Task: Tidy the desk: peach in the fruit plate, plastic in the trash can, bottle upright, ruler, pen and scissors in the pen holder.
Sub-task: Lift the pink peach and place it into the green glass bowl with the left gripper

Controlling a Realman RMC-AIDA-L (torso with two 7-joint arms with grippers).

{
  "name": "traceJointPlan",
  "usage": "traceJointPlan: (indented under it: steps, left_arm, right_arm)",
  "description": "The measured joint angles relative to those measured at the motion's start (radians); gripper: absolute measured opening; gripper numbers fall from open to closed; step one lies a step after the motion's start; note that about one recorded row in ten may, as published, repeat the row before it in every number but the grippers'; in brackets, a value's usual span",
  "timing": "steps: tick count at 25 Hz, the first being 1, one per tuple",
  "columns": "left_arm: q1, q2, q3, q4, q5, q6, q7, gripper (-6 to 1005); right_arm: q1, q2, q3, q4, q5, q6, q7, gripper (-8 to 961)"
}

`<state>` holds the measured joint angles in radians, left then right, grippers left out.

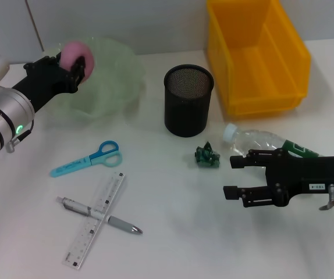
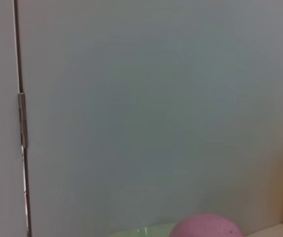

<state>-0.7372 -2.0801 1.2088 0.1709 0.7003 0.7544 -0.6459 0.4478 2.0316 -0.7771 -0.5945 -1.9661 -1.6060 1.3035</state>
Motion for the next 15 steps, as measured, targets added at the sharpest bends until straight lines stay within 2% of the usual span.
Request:
traceJointPlan:
  steps: [8,15]
  left_arm:
    - [0.0,0.0,0.0,-0.001,0.001,0.002,0.0,593]
    - [-0.002,0.0,0.0,-0.001,-0.003,0.005,0.001,744]
  right_arm:
    - [0.002,0.003,0.003,-0.004,0.0,0.0,0.0,788]
    - [0.002,0.003,0.006,-0.003,-0.001,0.0,-0.003,787]
